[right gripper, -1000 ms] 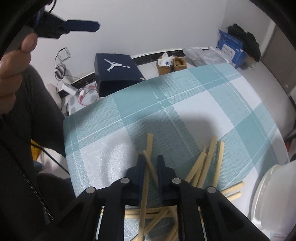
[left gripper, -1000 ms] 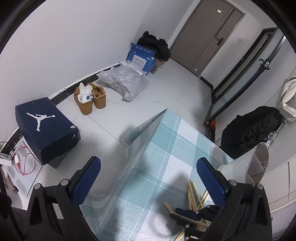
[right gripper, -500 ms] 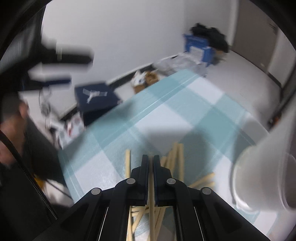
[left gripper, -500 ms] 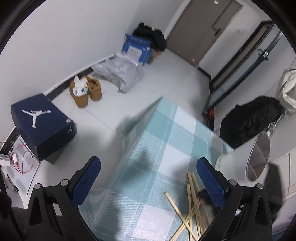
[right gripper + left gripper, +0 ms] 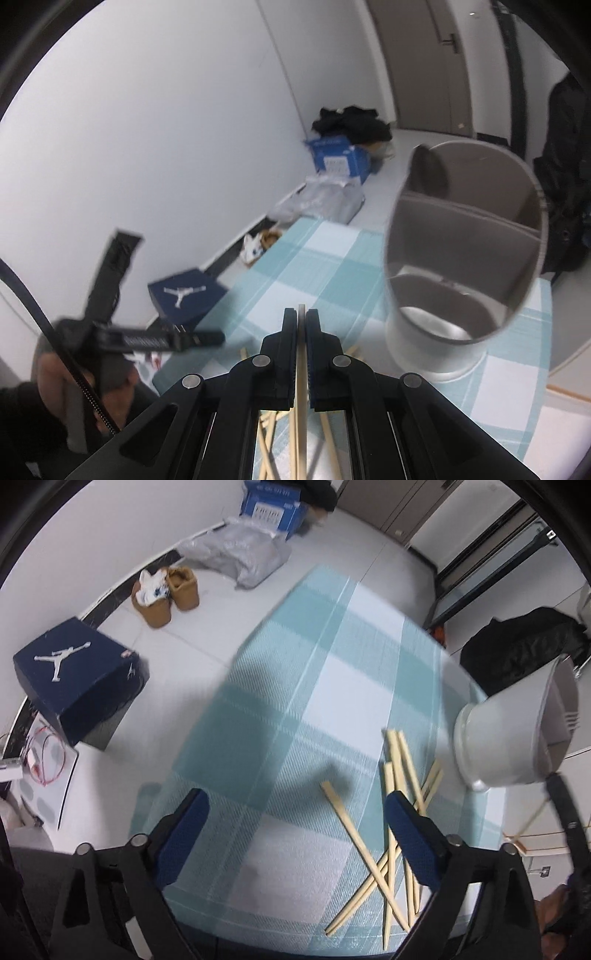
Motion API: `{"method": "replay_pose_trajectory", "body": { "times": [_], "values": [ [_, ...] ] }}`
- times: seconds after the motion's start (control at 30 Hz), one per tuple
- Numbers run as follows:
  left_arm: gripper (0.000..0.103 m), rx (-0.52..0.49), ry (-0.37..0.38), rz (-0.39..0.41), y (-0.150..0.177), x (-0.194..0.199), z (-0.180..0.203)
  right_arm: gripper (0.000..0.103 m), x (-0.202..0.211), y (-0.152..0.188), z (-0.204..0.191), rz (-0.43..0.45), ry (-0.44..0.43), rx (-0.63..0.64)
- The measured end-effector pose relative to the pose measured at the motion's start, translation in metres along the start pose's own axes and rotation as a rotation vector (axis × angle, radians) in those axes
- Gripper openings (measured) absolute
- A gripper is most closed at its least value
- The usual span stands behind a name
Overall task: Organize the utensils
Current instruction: 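Grasp a wooden chopstick with the left tool while the right tool holds its chopstick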
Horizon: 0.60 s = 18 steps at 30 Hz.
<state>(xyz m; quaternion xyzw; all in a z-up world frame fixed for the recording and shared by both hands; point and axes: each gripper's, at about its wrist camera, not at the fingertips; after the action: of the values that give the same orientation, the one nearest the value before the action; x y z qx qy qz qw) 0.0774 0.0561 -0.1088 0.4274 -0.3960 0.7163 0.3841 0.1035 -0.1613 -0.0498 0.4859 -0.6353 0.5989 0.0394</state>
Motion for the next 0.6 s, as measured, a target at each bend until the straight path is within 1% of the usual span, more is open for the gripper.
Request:
{"method": "replay_pose_trajectory", "body": {
  "times": [0.07,0.2,0.23,0.27,0.3,0.37,0.4,0.43,0.47,0.53,0.6],
  "values": [
    [0.089,0.004,-0.025,-0.012,0.002,-0.002,0.005,0.004,0.005,-0.001,0.003,0.021,0.006,0.002],
    [0.087,0.008,-0.056,-0.02,0.005,-0.006,0.017,0.004,0.014,-0.004,0.007,0.057,-0.007,-0.012],
    [0.086,0.013,-0.071,-0.025,0.006,-0.008,0.019,0.004,0.016,-0.005,0.008,0.066,-0.012,-0.016],
    [0.083,0.018,-0.099,-0.04,0.005,-0.013,0.022,0.004,0.018,-0.007,0.01,0.073,-0.019,-0.024],
    [0.075,0.02,-0.11,-0.052,0.004,-0.016,0.024,0.004,0.019,-0.008,0.011,0.079,-0.022,-0.028],
    [0.066,0.028,-0.135,-0.082,0.003,-0.022,0.026,0.004,0.02,-0.01,0.013,0.089,-0.024,-0.032],
    [0.066,0.036,-0.151,-0.089,0.003,-0.024,0.027,0.004,0.02,-0.011,0.014,0.092,-0.033,-0.042],
    [0.065,0.035,-0.166,-0.078,0.003,-0.024,0.029,0.004,0.024,-0.01,0.016,0.095,-0.037,-0.045],
    [0.062,0.034,-0.174,-0.082,0.003,-0.025,0.031,0.004,0.024,-0.01,0.015,0.096,-0.034,-0.039],
    [0.055,0.036,-0.199,-0.077,0.003,-0.025,0.035,0.004,0.028,-0.009,0.016,0.102,-0.025,-0.028],
    [0.04,0.042,-0.223,-0.073,0.003,-0.025,0.038,0.004,0.028,-0.008,0.018,0.1,-0.032,-0.037]
  ]
}}
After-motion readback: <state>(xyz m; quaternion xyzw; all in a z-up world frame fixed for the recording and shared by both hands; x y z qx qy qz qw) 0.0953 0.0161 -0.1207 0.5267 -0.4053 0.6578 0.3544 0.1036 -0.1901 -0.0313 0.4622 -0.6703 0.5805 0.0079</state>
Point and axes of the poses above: each gripper's, at about its wrist camera, not at the fingertips, and x roughly against the way its jaws point, z to its right, y to its underside, and after that the axes turned 1 degree about -x, right-handed
